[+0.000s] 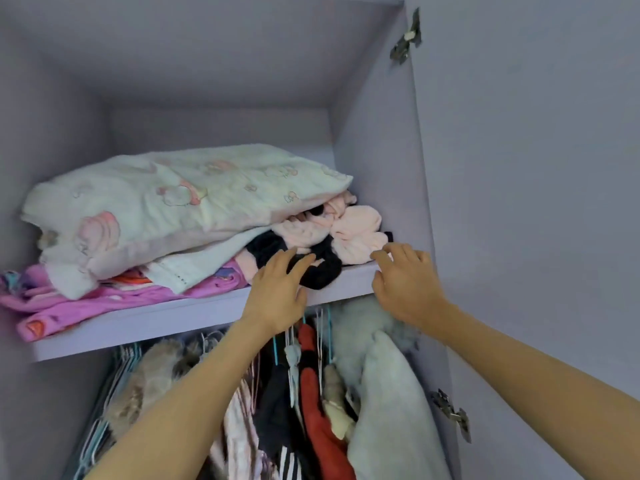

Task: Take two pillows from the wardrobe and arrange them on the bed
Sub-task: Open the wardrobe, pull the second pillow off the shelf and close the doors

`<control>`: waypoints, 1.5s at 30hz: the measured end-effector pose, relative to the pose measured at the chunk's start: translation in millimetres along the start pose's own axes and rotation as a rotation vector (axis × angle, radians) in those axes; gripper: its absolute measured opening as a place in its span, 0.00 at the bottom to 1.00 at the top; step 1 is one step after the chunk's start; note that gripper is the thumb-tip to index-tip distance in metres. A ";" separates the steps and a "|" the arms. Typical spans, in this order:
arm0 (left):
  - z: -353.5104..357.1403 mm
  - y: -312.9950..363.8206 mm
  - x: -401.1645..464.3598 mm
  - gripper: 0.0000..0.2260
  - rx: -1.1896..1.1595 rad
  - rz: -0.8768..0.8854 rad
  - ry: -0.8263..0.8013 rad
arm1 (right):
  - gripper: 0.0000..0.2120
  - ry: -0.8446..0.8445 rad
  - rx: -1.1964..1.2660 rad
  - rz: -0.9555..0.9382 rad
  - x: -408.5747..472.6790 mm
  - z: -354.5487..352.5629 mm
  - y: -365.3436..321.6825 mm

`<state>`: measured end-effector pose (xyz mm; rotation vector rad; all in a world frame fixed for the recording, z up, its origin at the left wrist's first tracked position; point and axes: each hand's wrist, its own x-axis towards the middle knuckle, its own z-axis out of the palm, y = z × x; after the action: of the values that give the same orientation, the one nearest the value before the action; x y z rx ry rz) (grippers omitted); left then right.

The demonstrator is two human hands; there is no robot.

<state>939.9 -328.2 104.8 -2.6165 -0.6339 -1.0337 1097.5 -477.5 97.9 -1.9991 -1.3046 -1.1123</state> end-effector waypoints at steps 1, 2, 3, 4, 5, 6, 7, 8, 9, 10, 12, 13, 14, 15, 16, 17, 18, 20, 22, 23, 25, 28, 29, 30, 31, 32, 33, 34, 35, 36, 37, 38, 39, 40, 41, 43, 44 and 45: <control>-11.3 -15.5 2.8 0.26 0.058 -0.010 0.016 | 0.15 -0.017 0.027 -0.002 16.8 6.8 -7.0; -23.1 -30.3 6.8 0.26 0.119 -0.022 0.033 | 0.16 -0.025 0.052 -0.006 33.7 13.5 -13.5; -35.6 -45.9 11.2 0.25 0.175 -0.046 0.046 | 0.17 -0.016 0.091 -0.009 50.8 21.2 -21.4; -47.2 -60.7 16.5 0.25 0.225 -0.082 0.056 | 0.18 -0.010 0.137 -0.010 67.3 27.6 -29.5; -57.0 -73.3 22.3 0.25 0.276 -0.125 0.065 | 0.18 -0.011 0.184 -0.008 80.9 33.0 -36.9; -67.3 -87.9 29.5 0.25 0.333 -0.174 0.079 | 0.18 -0.010 0.233 -0.012 97.9 40.3 -45.6; -75.7 -99.7 36.5 0.25 0.377 -0.223 0.089 | 0.19 -0.015 0.261 -0.018 112.4 47.0 -52.2; -83.4 -111.3 44.5 0.25 0.414 -0.271 0.094 | 0.19 -0.022 0.277 -0.032 127.0 53.7 -57.6; -89.3 -120.5 51.2 0.26 0.437 -0.316 0.098 | 0.20 -0.028 0.283 -0.059 140.3 60.9 -60.9; -94.7 -131.7 60.6 0.27 0.465 -0.358 0.103 | 0.22 -0.039 0.288 -0.094 158.3 69.5 -64.0; -99.1 -149.6 76.2 0.33 0.520 -0.430 0.057 | 0.25 -0.082 0.272 -0.160 189.9 84.9 -68.7; -99.8 -158.0 83.5 0.37 0.553 -0.465 0.017 | 0.28 -0.101 0.249 -0.198 206.7 93.0 -71.6; -97.5 -166.0 90.1 0.42 0.588 -0.504 -0.015 | 0.31 -0.127 0.228 -0.230 221.7 100.9 -74.4; -92.6 -176.6 98.6 0.46 0.626 -0.556 -0.031 | 0.34 -0.149 0.221 -0.267 241.1 112.6 -78.2; -87.3 -184.7 105.1 0.49 0.646 -0.604 -0.042 | 0.38 -0.179 0.212 -0.295 256.7 122.5 -81.3; -83.6 -192.1 110.2 0.50 0.653 -0.637 -0.038 | 0.41 -0.206 0.207 -0.326 270.6 131.3 -86.0; -79.9 -198.9 113.6 0.50 0.668 -0.653 -0.030 | 0.43 -0.224 0.200 -0.356 282.0 140.1 -91.5; -73.9 -208.6 119.6 0.41 0.760 -0.631 -0.021 | 0.44 -0.229 0.211 -0.358 297.6 154.5 -102.3; -71.9 -210.7 125.2 0.25 0.866 -0.561 0.023 | 0.36 -0.117 0.226 -0.359 305.9 163.2 -113.3; -71.9 -207.7 126.3 0.17 0.901 -0.523 0.049 | 0.29 -0.025 0.220 -0.380 305.0 164.4 -118.1; -73.5 -194.8 127.0 0.12 0.931 -0.471 0.105 | 0.20 0.200 0.264 -0.420 299.7 158.8 -123.5; -93.2 -171.4 130.9 0.08 0.849 -0.423 0.290 | 0.16 0.427 0.495 -0.305 299.4 137.3 -120.0; -106.1 -161.9 134.1 0.08 0.802 -0.413 0.383 | 0.14 0.455 0.573 -0.260 302.3 122.4 -117.4; -123.1 -150.2 135.9 0.08 0.769 -0.413 0.476 | 0.12 0.503 0.631 -0.236 305.2 104.1 -115.0; -140.0 -137.4 136.7 0.08 0.746 -0.422 0.560 | 0.11 0.580 0.675 -0.236 309.5 86.1 -112.9; -159.3 -122.8 132.0 0.07 0.743 -0.432 0.641 | 0.10 0.680 0.725 -0.235 311.0 64.8 -112.5; -174.1 -110.9 129.3 0.07 0.748 -0.429 0.706 | 0.09 0.774 0.752 -0.238 312.6 45.1 -110.7; -190.2 -97.3 119.8 0.07 0.783 -0.428 0.750 | 0.07 0.865 0.777 -0.236 309.8 22.5 -110.9; -204.8 -83.3 106.7 0.07 0.825 -0.422 0.782 | 0.06 0.931 0.795 -0.246 305.1 2.4 -112.4; -215.8 -72.7 96.4 0.07 0.865 -0.405 0.811 | 0.06 0.976 0.796 -0.258 301.6 -13.3 -113.5; -228.1 -61.8 82.7 0.07 0.907 -0.396 0.828 | 0.06 0.997 0.802 -0.276 294.9 -29.0 -117.0; -239.6 -51.4 69.3 0.07 0.945 -0.398 0.828 | 0.07 1.016 0.809 -0.293 288.4 -43.0 -121.1; -253.2 -40.5 53.5 0.08 0.985 -0.406 0.825 | 0.07 1.022 0.817 -0.316 280.4 -58.0 -127.0; -260.7 -33.5 43.0 0.09 1.020 -0.423 0.805 | 0.07 1.028 0.809 -0.334 273.3 -67.5 -130.1; -272.3 -23.1 26.2 0.10 1.063 -0.459 0.771 | 0.07 1.024 0.821 -0.360 261.9 -82.0 -136.8; -287.3 -4.9 -6.6 0.10 1.088 -0.547 0.728 | 0.07 1.023 0.838 -0.432 239.0 -105.2 -151.3; -291.7 3.3 -20.9 0.10 1.079 -0.591 0.731 | 0.07 1.039 0.836 -0.458 229.4 -115.0 -157.2; -298.2 14.5 -39.2 0.09 1.072 -0.632 0.749 | 0.07 1.053 0.846 -0.486 216.4 -126.5 -164.4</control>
<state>747.3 -467.9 289.3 -1.0231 -1.3328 -1.2148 947.0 -397.7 344.6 -0.3504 -1.2952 -1.2270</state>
